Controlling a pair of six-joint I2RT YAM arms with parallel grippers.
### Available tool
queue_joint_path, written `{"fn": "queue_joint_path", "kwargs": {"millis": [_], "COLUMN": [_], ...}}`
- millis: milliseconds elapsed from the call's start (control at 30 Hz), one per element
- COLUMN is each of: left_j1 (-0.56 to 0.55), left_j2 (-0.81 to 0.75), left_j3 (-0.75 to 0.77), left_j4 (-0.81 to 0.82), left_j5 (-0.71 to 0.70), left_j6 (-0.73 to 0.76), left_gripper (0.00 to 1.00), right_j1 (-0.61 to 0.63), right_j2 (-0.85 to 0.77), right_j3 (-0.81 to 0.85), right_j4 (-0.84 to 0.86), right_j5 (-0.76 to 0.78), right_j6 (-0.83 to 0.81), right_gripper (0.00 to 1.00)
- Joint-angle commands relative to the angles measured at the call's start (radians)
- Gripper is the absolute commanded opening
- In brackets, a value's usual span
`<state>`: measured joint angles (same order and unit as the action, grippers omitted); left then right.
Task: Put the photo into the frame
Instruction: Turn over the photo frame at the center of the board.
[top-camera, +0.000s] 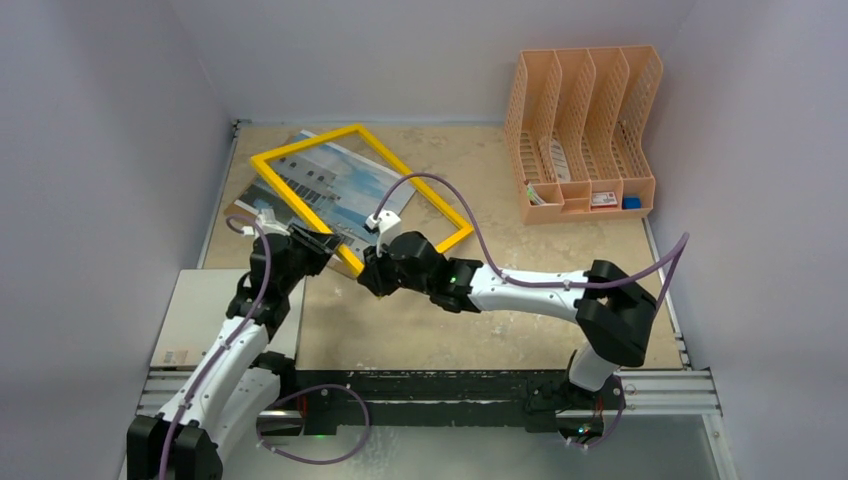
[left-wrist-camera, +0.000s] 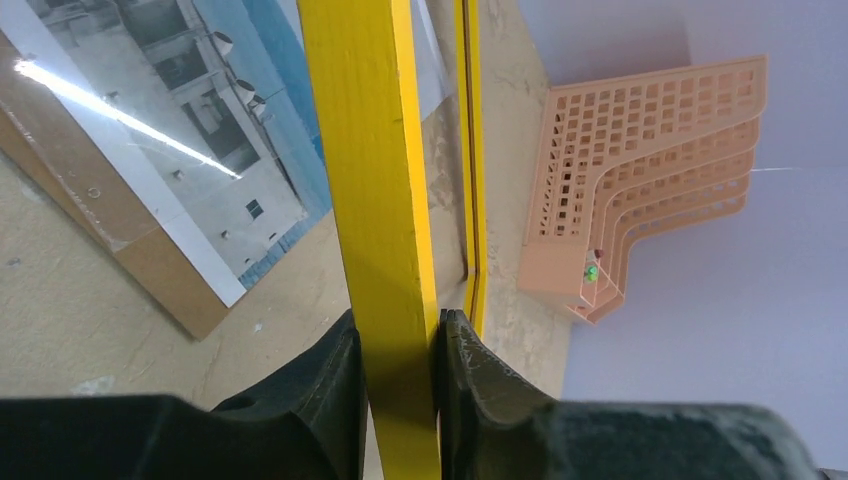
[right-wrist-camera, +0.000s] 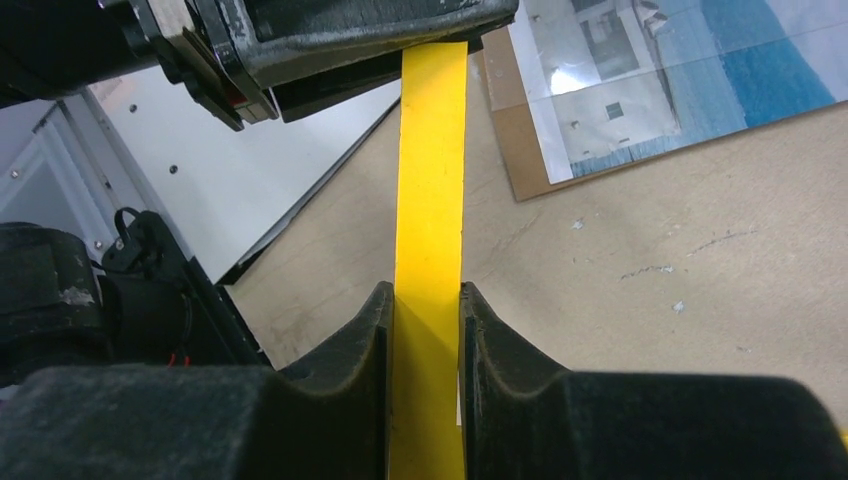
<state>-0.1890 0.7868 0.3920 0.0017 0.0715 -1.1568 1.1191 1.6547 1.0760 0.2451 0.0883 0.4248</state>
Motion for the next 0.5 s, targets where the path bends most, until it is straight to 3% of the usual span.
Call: {"fn": "queue_joint_path", "kwargs": {"millis": [0,233,467], "left_j1": [0.006,0.007,0.006], "left_j2": [-0.008,-0.002,0.022], "left_j3": [0.082,0.235,0.349], "left_j4": [-0.066,-0.175,-0.261], "left_j5": [0.003,0.002,0.038], "left_j6": [0.143,0.302,0.495], "left_gripper": [0.0,0.0,0.0], "right_j1": [0.004,0.002,-0.013], "right_j2": [-0.053,-0.099,-0.146], "right_j3": [0.052,0.14,0.174], "right_j4": [0.003,-0.07,-0.055], "right_j5": [-0.049,0.101,0.175], "right_j6": [-0.041,-0.065,-0.023], "right_gripper": [0.28,0.62,0.66]}}
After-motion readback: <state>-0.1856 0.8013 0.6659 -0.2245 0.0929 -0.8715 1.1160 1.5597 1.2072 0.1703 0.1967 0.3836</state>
